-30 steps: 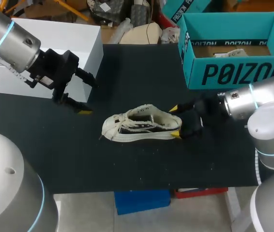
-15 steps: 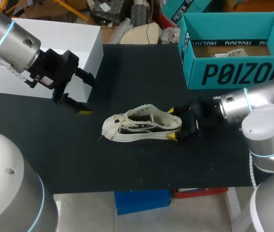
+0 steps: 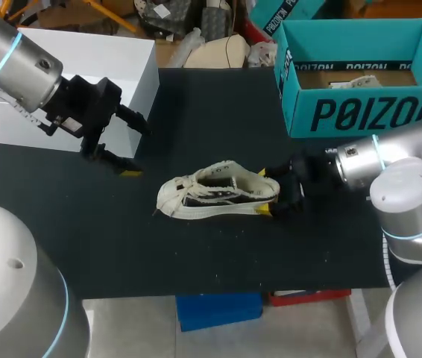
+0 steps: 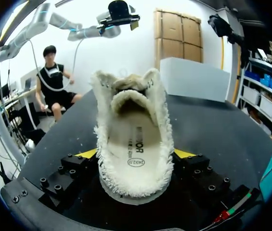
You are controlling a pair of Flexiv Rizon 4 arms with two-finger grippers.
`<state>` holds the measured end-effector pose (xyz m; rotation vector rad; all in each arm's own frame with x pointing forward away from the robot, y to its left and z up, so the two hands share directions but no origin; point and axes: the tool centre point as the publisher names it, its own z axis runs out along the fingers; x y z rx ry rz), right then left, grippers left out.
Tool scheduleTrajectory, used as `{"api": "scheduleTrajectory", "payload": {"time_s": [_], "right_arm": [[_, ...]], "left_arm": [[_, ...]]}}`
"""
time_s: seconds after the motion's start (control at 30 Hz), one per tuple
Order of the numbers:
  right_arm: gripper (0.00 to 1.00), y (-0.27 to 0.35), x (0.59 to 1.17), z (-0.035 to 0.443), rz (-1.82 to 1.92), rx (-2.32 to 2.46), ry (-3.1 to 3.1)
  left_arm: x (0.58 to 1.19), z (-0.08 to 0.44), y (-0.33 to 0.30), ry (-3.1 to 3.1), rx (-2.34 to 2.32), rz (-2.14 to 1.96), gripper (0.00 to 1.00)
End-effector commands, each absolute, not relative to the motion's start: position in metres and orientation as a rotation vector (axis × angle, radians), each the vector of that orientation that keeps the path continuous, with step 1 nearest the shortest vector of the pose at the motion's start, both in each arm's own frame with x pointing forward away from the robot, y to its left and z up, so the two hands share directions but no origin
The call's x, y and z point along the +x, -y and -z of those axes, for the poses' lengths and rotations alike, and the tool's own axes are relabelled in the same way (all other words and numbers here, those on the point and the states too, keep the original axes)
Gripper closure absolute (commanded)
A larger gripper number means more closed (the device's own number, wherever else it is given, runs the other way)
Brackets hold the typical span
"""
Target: Take the shoe out of the shoebox, open the shoe tongue, remove and reinsert the insole, then place the shoe into the shoebox
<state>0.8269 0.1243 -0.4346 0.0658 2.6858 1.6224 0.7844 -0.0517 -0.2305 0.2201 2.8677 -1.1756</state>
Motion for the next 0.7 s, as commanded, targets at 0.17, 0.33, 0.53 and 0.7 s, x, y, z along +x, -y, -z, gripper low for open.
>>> {"api": "scheduleTrajectory", "payload": {"time_s": [0.17,0.33,0.53,0.7], "right_arm": [[1.0,-0.126,0.829,0.437,-1.621,0.069,-2.685],[1.0,-0.126,0.829,0.437,-1.621,0.069,-2.685],[1.0,-0.126,0.829,0.437,-1.621,0.069,-2.685],[1.0,-0.126,0.829,0.437,-1.621,0.069,-2.685]], "left_arm": [[0.784,0.219,0.109,-3.0,0.003,0.705,0.0],[0.787,0.225,0.131,-3.038,-0.233,0.509,0.0],[0.792,0.226,0.142,-3.04,-0.687,0.448,0.0],[0.786,0.224,0.147,-3.072,-0.845,0.502,0.0]]}}
